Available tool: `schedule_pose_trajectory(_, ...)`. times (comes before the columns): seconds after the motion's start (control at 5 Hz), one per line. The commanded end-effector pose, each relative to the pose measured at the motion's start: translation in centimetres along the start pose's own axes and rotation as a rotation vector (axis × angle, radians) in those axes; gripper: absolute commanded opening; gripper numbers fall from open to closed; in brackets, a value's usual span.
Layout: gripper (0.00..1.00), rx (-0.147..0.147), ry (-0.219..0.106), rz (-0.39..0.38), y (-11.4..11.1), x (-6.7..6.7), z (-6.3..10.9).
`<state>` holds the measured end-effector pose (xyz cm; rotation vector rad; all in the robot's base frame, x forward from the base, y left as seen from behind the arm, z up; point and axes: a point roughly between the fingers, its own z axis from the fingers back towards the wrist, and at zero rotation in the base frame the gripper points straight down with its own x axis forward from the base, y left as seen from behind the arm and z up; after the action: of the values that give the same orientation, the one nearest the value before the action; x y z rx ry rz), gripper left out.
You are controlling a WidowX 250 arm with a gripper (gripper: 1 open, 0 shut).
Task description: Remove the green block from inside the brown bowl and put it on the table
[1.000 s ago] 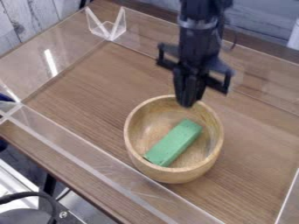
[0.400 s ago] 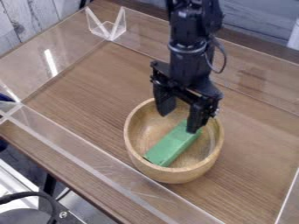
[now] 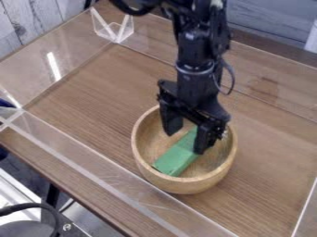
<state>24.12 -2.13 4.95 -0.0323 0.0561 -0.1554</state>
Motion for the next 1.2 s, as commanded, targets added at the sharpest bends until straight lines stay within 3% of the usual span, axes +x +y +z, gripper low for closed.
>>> schedule_pose_trajectory(0.0, 1.0, 0.008, -0.027, -0.013, 0.0, 0.6, -0.1)
schedule_pose_trajectory(0.2, 1.0, 0.008, -0.016, -0.013, -0.1, 0.6, -0.9)
schedule_pose_trajectory(0.4, 0.0, 0.008, -0.014, -0.009, 0.0, 0.6, -1.1)
schedule_pose_trajectory(1.0, 0.0, -0.004, -0.019, -0.004, 0.1, 0.6, 0.8)
